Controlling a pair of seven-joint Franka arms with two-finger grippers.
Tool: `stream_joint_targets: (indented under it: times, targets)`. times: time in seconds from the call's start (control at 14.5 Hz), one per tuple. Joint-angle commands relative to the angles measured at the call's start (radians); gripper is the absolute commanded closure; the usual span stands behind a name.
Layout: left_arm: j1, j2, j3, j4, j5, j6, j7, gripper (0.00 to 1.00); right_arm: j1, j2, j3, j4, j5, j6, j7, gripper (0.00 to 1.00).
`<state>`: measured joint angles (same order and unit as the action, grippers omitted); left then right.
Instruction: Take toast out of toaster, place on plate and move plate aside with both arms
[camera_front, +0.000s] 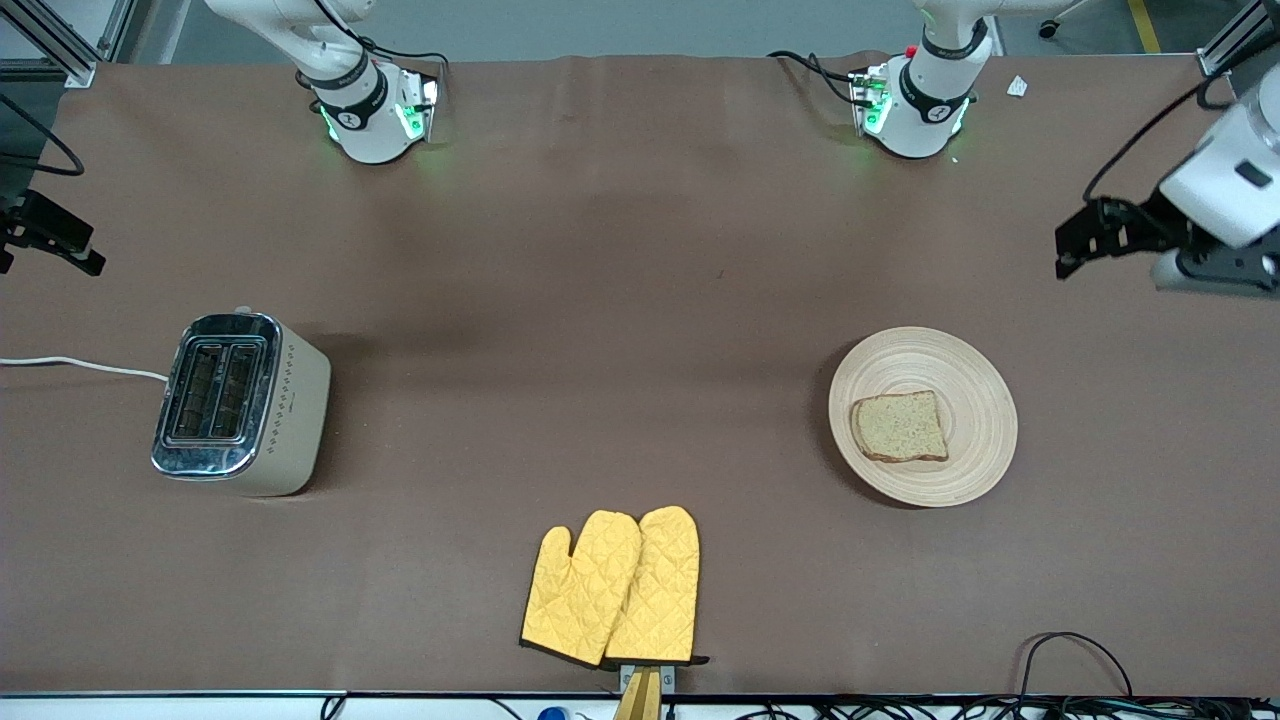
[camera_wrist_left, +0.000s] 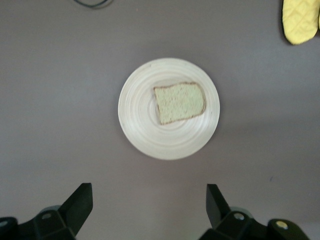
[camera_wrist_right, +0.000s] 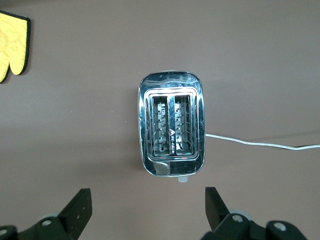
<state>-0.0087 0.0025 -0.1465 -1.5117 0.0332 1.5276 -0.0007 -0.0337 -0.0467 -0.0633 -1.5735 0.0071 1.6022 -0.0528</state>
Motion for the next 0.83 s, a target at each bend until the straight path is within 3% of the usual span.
stream_joint_targets:
  times: [0.0,0.21,0.76]
  targets:
    - [-0.016,-0.157,0.016,-0.183,0.016,0.023,-0.019,0.00,-0.005,-0.022,0.003,-0.008,-0.004,-0.005,-0.007,0.00]
    - [-0.017,-0.191,0.015,-0.206,0.014,0.011,-0.054,0.00,0.000,-0.024,0.008,-0.008,-0.004,-0.007,-0.028,0.00]
    - [-0.010,-0.133,0.007,-0.130,0.001,-0.020,-0.064,0.00,-0.002,-0.018,0.010,0.001,-0.001,-0.001,-0.025,0.00]
